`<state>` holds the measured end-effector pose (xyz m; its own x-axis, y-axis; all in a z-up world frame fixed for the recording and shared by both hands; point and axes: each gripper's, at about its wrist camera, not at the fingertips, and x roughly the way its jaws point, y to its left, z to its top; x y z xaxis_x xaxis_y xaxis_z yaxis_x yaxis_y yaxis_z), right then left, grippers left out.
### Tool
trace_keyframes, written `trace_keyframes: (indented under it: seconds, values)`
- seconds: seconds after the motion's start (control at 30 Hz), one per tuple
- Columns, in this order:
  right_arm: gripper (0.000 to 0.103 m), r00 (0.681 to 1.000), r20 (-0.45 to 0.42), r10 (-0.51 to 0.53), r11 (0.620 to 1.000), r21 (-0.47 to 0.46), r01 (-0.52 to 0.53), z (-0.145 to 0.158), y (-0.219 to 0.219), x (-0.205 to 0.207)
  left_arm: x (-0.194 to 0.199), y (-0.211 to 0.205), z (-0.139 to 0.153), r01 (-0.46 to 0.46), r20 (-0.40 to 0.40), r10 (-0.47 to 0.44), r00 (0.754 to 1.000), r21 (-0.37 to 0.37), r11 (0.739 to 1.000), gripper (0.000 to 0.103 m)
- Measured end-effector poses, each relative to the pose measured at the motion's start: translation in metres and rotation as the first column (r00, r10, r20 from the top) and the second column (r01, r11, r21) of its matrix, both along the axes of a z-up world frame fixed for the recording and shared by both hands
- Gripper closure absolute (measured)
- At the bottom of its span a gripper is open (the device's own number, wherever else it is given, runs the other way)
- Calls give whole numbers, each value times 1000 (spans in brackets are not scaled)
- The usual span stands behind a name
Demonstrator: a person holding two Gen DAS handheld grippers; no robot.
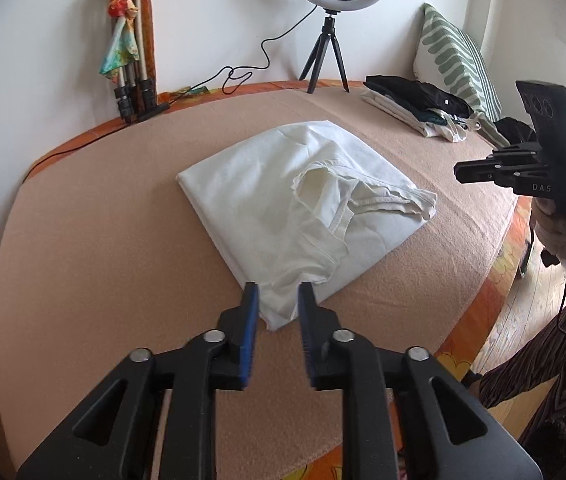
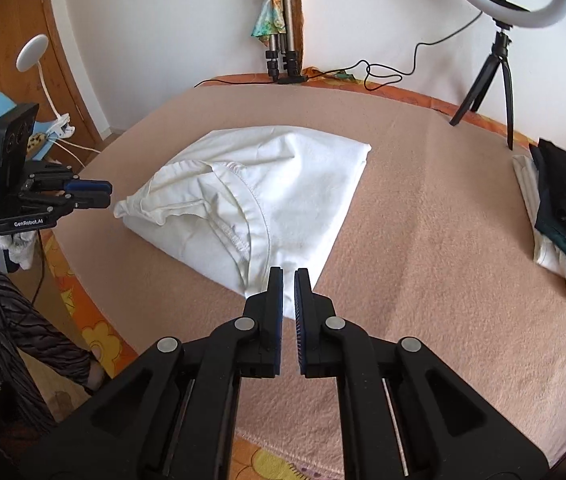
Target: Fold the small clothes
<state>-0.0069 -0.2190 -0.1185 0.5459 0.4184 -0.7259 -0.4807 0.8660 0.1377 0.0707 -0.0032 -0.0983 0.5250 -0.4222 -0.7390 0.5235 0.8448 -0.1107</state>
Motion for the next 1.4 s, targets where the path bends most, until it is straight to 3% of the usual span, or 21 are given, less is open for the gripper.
trace_keyframes:
  seconds: [0.03, 0.07, 0.13, 0.17, 0.27, 0.37, 0.43, 0.7, 0.83, 0.9, 0.97, 1.0, 1.1, 1.2, 1.3, 1.4]
  values:
    - [90, 999, -26, -22, 999, 43, 23, 0, -7, 0, -2, 6, 2, -19, -14, 18, 1000, -38, 999, 63]
    - [76, 997, -53, -55, 995, 80, 59, -1, -13, 1, -2, 12, 2, -39, -40, 36, 999, -79, 996, 62]
    - [61, 986, -113, -122, 977, 159, 139, -5, -25, 6, 2, 22, 0, -86, -108, 69, 992, -161, 983, 62]
    - [58, 978, -158, -139, 963, 210, 170, -9, -29, 10, 6, 27, -3, -121, -152, 91, 984, -199, 973, 62]
    - [58, 935, -309, -175, 903, 327, 278, -25, -39, 23, 19, 37, -21, -209, -309, 114, 944, -296, 932, 62]
    - [58, 890, -413, -195, 846, 388, 366, -42, -44, 30, 24, 42, -36, -273, -393, 133, 910, -325, 905, 62]
    - [58, 874, -437, -215, 837, 378, 395, -47, -43, 33, 27, 43, -39, -292, -419, 138, 897, -329, 898, 62]
    - [58, 861, -475, -183, 849, 366, 382, -55, -27, 42, 38, 41, -44, -327, -484, 120, 867, -371, 869, 62]
    - [59, 844, -504, -184, 834, 373, 405, -63, -25, 48, 43, 35, -45, -329, -470, 144, 871, -340, 881, 65]
    - [69, 841, -509, -187, 835, 369, 409, -64, -24, 51, 44, 28, -45, -307, -448, 145, 882, -312, 899, 83]
    - [80, 839, -512, -187, 836, 366, 409, -65, -23, 52, 44, 23, -44, -290, -419, 159, 894, -272, 918, 93]
    - [91, 840, -511, -184, 837, 367, 406, -65, -23, 53, 44, 21, -43, -285, -406, 164, 899, -257, 924, 96]
    - [96, 849, -496, -183, 835, 376, 400, -60, -23, 54, 42, 22, -36, -276, -362, 178, 915, -242, 930, 103]
    - [97, 856, -488, -173, 816, 416, 402, -46, -29, 51, 36, 24, -20, -252, -287, 185, 940, -215, 944, 103]
    - [97, 866, -483, -131, 765, 506, 399, -32, -40, 44, 31, 29, -9, -244, -204, 208, 957, -174, 954, 103]
    - [97, 855, -495, -157, 776, 473, 417, -38, -42, 44, 31, 31, -14, -236, -235, 186, 954, -208, 949, 101]
